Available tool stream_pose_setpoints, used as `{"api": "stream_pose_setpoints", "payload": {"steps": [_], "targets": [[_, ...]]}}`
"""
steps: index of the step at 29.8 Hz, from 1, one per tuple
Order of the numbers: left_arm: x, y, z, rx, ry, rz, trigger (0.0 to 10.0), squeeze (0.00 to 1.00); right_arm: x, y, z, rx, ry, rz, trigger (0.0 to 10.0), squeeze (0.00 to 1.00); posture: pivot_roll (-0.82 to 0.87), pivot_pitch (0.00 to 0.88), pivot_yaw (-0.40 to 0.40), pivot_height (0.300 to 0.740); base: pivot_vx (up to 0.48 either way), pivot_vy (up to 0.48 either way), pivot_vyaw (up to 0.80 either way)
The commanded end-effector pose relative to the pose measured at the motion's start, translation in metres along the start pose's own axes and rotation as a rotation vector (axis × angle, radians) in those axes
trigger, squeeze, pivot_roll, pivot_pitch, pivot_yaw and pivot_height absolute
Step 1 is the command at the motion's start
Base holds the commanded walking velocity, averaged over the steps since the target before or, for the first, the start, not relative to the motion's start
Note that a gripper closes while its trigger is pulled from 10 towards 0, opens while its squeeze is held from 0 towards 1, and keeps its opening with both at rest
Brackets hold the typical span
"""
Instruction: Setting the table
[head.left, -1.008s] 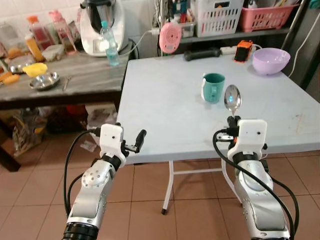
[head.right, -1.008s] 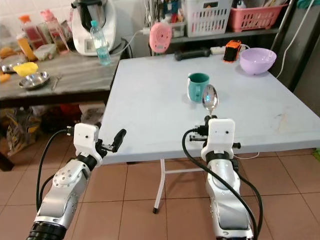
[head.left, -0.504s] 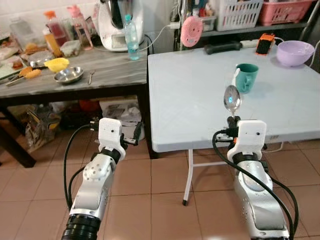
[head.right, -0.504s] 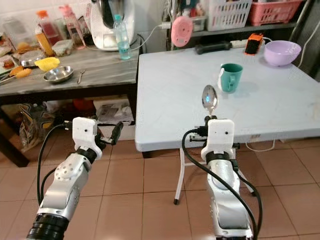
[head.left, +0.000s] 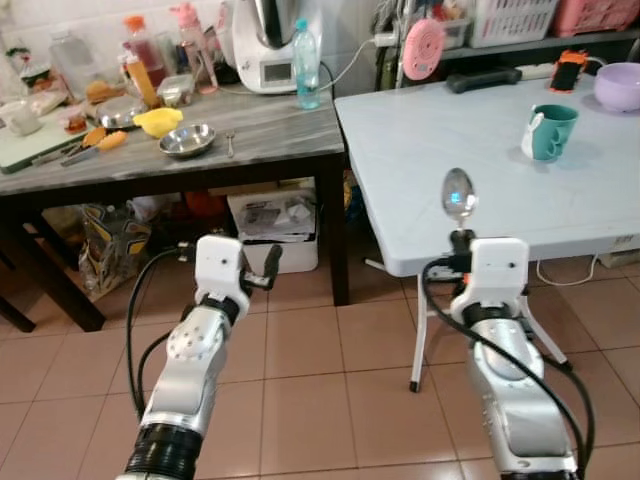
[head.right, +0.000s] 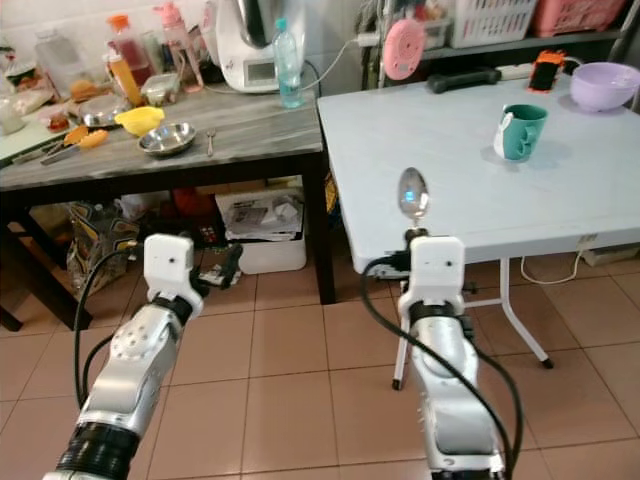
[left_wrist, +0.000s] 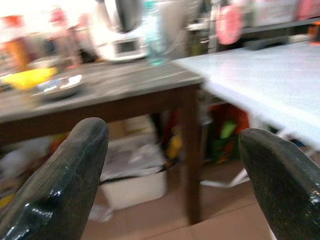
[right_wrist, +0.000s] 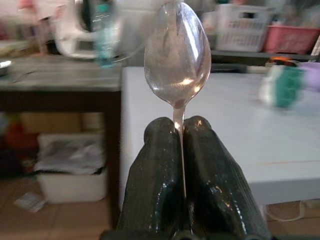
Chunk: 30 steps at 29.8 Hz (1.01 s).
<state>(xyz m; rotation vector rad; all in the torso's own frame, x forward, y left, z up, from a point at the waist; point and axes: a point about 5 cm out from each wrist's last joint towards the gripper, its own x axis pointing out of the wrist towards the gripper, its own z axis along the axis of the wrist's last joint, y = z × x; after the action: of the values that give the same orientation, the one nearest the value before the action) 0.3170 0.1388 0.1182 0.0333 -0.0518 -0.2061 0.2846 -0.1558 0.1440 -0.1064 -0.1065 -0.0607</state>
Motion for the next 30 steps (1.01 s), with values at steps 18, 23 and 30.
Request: {"api": "stream_pose_setpoints", "payload": {"steps": [18,23,30], "targets": [[-0.0004,0.0052,-0.0003,0.010,0.001,-0.011,10.0,0.00,0.0012,0.0072,0.0073,0.003,-0.036,0.025,10.0,0.00,-0.12,0.000,0.091,0.740,0.000,0.213,0.00],[-0.0010,0.0042,-0.0005,0.003,-0.005,-0.021,10.0,0.00,0.0006,0.0065,0.0074,-0.002,-0.038,0.026,10.0,0.00,-0.12,0.000,0.090,0.740,0.000,0.000,0.00],[-0.0009,0.0014,-0.0002,-0.002,-0.007,-0.041,10.0,0.00,0.0009,0.0070,0.0079,-0.005,-0.039,0.028,10.0,0.00,-0.12,0.000,0.089,0.740,0.000,0.000,0.00]]}}
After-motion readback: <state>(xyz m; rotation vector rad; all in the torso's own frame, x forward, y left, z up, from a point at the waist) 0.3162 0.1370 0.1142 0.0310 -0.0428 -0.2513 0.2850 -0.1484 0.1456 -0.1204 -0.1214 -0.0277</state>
